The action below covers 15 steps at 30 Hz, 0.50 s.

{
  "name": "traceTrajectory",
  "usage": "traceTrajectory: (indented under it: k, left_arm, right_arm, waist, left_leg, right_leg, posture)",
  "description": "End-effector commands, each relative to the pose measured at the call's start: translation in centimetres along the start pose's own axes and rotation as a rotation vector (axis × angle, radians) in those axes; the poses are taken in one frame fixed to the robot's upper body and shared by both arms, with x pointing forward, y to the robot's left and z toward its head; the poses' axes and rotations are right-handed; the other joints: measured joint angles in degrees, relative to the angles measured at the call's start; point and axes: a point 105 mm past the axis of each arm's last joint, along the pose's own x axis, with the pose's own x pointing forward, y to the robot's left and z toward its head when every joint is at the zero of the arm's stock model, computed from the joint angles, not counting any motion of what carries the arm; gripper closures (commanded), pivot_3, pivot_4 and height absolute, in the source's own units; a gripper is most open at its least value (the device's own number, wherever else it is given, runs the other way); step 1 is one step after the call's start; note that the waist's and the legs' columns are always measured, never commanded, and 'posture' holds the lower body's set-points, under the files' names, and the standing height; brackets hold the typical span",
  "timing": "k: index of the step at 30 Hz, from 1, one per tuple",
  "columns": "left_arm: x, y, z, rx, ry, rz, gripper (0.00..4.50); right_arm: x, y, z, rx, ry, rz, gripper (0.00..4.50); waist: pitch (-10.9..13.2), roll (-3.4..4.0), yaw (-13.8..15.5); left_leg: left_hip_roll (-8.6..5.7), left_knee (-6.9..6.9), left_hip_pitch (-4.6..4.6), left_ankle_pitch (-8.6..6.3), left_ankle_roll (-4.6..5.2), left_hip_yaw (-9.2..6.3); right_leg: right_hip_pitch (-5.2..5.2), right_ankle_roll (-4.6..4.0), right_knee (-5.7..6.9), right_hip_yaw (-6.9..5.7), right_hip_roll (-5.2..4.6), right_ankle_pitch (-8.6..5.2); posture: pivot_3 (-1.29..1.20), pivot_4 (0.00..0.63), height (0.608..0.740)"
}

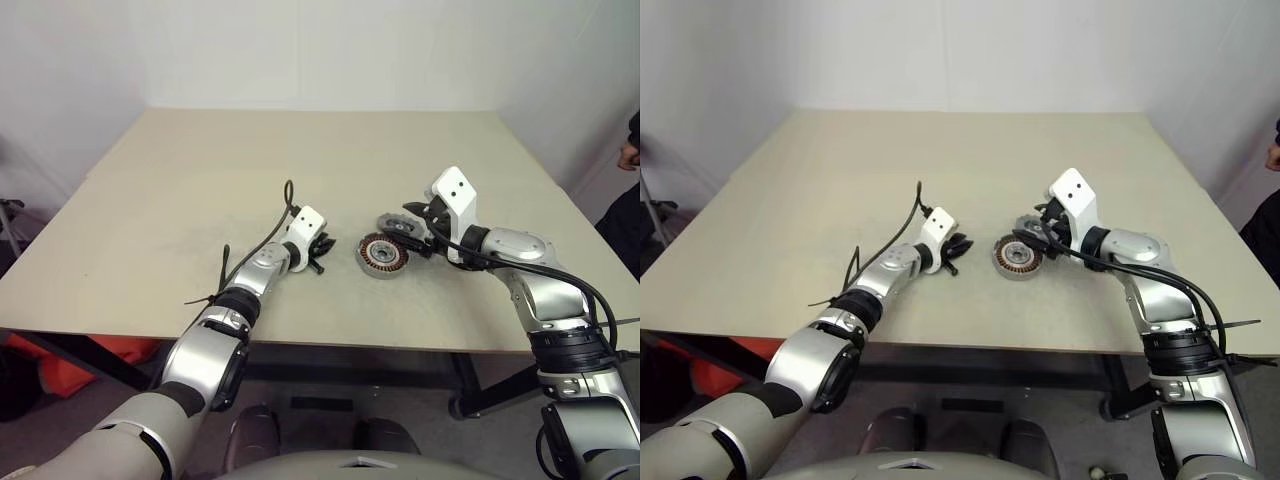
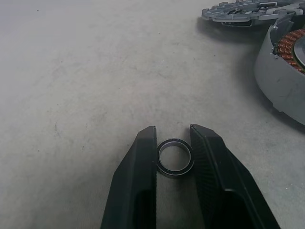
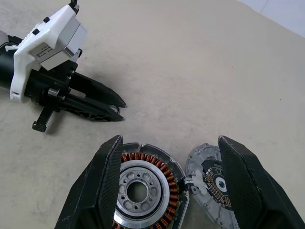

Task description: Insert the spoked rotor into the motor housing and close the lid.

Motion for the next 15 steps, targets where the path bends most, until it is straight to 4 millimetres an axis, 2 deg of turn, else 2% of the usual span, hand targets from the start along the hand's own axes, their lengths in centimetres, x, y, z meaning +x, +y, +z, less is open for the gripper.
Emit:
traceTrajectory:
  k: [1, 9, 15]
  left_arm:
    - [-0.3, 0.6, 0.2, 0.012, -0.010, 0.024, 3.80]
    - [-1.0, 1.5, 3.7, -0.102, -0.161, -0.037, 3.80]
    - [-4.3, 4.1, 4.8, -0.172, -0.200, -0.109, 3.80]
  right_arm:
    - [-0.1, -0.3, 1.6, -0.049, -0.042, -0.010, 0.88]
    - [-0.1, 0.2, 1.7, -0.061, -0.045, -0.004, 0.88]
    - [0.4, 1.7, 1.1, -0.034, -0.066, -0.012, 0.88]
  waist:
    - [0.00, 0.00, 0.00]
    - [0.04, -0.03, -0.01]
    - [0.05, -0.05, -0.04]
  left_leg:
    - [0.00, 0.00, -0.01, 0.00, 0.00, 0.00]
    - [0.00, -0.14, -0.23, 0.00, 0.00, 0.05]
    - [0.01, -0.71, -0.17, 0.01, 0.00, 0.17]
  right_leg:
    - [-0.01, 0.00, -0.01, 0.00, 0.00, 0.00]
    - [-0.28, -0.16, -0.03, 0.00, 0.00, 0.09]
    - [-0.47, -0.60, -0.12, -0.01, 0.03, 0.03]
  posture:
    - [0.00, 0.000, 0.740]
    - [0.00, 0.000, 0.740]
    - [0.00, 0.000, 0.740]
